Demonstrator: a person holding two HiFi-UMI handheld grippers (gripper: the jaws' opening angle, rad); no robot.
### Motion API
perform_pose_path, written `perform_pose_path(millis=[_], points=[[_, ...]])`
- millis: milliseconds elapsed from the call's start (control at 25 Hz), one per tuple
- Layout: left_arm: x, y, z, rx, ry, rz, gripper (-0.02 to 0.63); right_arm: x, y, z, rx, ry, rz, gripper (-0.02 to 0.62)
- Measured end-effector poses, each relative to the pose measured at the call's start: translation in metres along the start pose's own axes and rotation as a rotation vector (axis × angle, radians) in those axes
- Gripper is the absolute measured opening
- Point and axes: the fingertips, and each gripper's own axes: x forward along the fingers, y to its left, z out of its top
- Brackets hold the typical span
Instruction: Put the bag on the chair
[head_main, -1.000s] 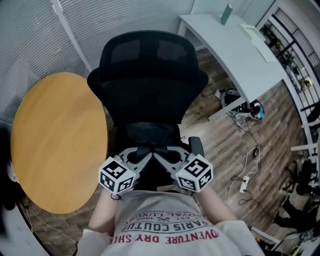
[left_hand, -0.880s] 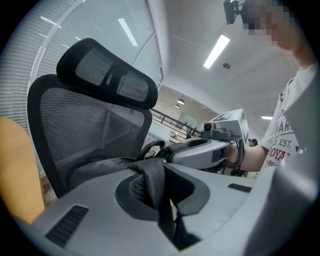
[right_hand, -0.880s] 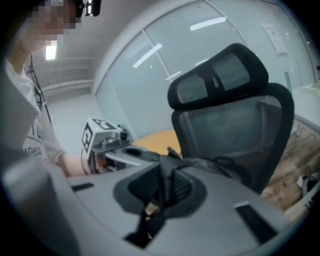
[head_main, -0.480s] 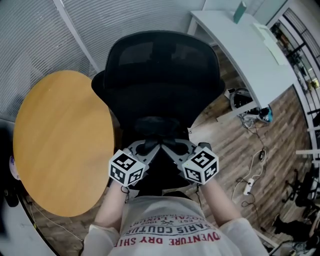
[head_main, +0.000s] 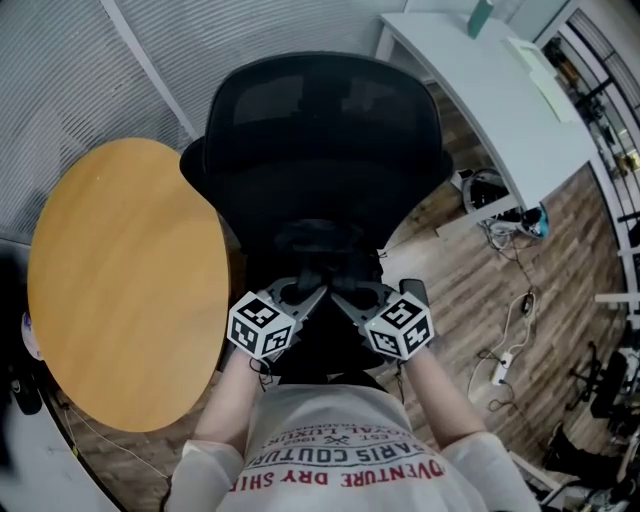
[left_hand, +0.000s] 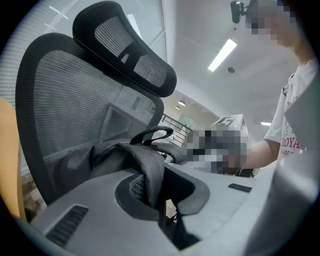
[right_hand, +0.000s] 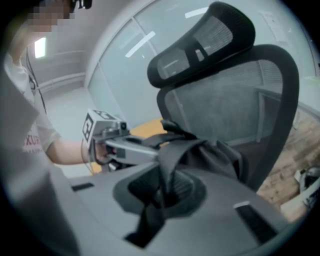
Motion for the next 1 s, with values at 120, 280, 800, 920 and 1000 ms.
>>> perform_pose_path(millis=[120, 280, 800, 920, 1000], points=[[0.007, 0.006, -0.013, 0.015, 0.006, -0.007, 0.046, 0.009, -0.014, -0.026, -0.005, 0.058, -0.043, 0.048], [0.016, 0.012, -0.033, 0.069, 0.037, 0.004, 0.046, 0.018, -0.029, -0.047, -0.067, 0.101, -0.117, 0.048], [0.014, 0.050, -0.047, -0.009, 0.031, 0.210, 0.219, 0.014, -0.060, -0.031, 0.044, -0.008, -0.304, 0.253], [0.006, 0.051, -0.045, -0.028, 0.003, 0.248, 0.233, 0.004, -0.057, -0.025, 0.022, -0.036, -0.339, 0.259], [0.002, 0.049, -0.041, -0.015, -0.011, 0.261, 0.232, -0.003, -0.053, -0.019, 0.006, -0.050, -0.351, 0.259]])
